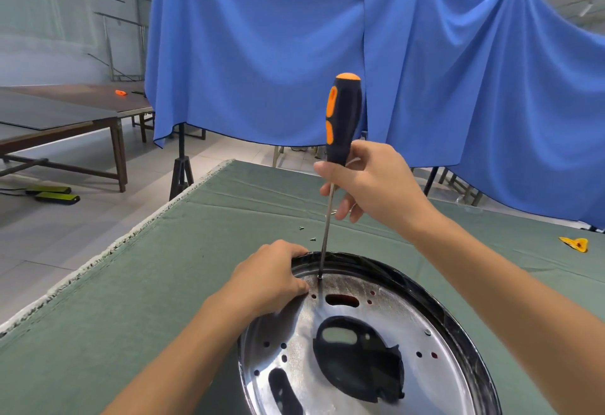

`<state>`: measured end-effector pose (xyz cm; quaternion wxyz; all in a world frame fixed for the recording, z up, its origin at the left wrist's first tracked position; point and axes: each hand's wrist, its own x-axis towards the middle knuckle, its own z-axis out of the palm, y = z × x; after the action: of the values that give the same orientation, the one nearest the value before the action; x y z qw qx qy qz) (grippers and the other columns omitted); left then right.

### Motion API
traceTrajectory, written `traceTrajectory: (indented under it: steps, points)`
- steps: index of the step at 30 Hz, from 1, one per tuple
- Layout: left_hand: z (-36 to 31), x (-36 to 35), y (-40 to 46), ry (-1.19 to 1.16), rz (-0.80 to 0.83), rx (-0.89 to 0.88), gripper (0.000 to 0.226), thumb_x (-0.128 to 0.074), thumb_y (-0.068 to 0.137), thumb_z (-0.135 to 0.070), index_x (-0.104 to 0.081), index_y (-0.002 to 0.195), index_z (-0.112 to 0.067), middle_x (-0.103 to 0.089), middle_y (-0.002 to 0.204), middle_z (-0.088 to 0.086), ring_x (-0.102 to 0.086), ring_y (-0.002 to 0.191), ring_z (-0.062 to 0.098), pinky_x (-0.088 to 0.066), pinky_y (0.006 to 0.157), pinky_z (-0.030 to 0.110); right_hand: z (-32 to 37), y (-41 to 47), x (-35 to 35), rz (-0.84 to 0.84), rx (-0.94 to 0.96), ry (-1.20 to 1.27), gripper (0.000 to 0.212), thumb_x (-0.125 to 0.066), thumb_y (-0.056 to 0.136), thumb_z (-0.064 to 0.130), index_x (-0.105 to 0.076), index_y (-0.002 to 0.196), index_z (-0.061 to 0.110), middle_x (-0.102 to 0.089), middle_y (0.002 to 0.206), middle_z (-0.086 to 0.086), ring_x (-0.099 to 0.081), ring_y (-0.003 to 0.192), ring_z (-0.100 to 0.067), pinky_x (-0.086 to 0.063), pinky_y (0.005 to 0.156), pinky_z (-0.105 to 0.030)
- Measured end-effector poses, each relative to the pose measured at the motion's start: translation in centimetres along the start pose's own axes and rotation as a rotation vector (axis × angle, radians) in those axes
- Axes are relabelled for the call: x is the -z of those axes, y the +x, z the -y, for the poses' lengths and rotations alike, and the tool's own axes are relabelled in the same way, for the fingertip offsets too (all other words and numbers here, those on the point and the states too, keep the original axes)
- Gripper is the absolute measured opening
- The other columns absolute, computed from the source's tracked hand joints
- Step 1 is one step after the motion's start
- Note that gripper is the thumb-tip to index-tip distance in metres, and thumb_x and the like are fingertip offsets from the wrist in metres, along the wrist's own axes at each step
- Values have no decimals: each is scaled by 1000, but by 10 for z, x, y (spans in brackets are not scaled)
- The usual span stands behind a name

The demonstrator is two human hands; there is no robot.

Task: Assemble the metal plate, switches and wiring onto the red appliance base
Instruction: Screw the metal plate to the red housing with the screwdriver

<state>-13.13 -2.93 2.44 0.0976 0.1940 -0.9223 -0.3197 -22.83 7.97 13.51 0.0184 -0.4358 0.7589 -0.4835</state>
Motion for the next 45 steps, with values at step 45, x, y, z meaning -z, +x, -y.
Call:
traceTrajectory:
  steps: [45]
  points:
    - [-36, -10, 5, 610, -72, -257, 19, -57, 89, -31, -69, 95, -18, -66, 98, 6, -60, 94, 33, -44, 70, 33, -25, -49, 25, -564, 177, 629, 30, -59, 78, 13, -58, 50, 23, -67, 58, -1, -46, 30, -20, -33, 35, -18]
